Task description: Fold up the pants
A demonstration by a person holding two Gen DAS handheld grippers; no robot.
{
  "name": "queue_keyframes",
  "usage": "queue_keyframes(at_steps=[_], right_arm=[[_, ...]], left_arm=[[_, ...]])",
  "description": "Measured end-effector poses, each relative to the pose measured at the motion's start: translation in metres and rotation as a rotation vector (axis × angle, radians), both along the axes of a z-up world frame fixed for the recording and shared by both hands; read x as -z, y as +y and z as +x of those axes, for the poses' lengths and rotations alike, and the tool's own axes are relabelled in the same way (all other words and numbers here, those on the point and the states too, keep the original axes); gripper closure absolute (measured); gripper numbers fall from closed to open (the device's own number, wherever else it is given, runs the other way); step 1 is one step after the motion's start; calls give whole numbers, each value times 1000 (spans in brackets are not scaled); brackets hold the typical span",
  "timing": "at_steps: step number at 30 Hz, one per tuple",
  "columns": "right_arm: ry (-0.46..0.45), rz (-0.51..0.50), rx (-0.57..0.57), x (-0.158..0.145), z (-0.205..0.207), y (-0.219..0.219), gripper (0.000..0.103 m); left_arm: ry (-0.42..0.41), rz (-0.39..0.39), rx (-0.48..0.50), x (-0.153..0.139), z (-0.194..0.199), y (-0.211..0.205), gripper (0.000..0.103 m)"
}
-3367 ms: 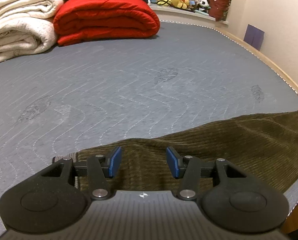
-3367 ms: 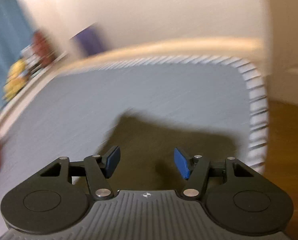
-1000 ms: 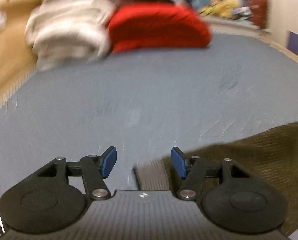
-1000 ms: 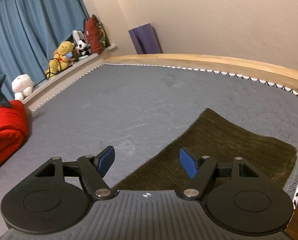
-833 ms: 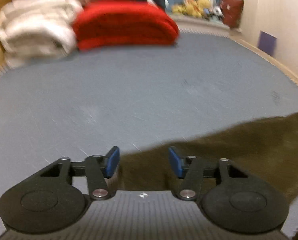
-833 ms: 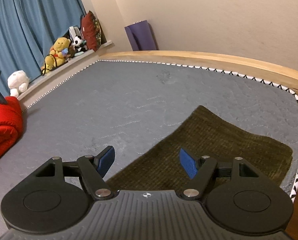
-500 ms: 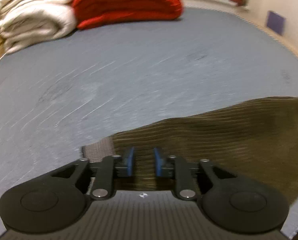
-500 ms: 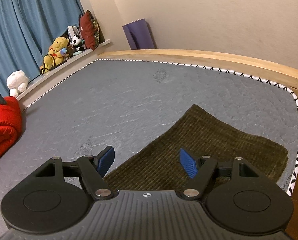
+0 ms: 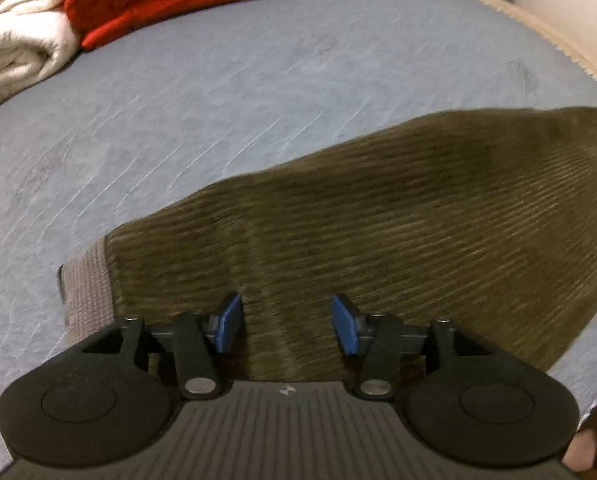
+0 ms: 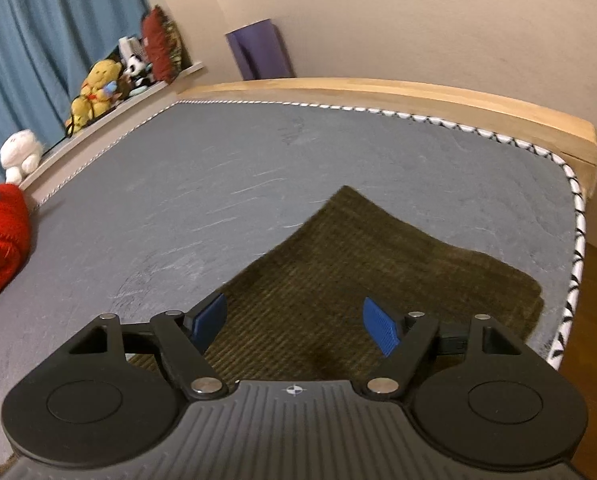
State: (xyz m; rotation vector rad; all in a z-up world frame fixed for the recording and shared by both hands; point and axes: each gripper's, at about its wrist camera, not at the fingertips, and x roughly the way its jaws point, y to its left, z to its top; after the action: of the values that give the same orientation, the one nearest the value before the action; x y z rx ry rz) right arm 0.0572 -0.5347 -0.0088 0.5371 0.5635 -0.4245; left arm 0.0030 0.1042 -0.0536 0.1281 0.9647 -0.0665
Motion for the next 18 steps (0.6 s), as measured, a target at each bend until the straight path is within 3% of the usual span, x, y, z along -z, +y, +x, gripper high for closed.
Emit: queue_keyframes(at_steps=[5, 11, 18], right_arm=[[1, 31, 16, 5, -17, -15, 25], [41, 45, 37, 18, -35, -34, 25], [97, 101, 85, 43, -50, -63, 25]], left_arm=[[-45, 36, 31, -4, -1, -27, 37], [-67, 51, 8, -5, 2, -43, 36], [-78, 49, 55, -8, 3, -58, 36]])
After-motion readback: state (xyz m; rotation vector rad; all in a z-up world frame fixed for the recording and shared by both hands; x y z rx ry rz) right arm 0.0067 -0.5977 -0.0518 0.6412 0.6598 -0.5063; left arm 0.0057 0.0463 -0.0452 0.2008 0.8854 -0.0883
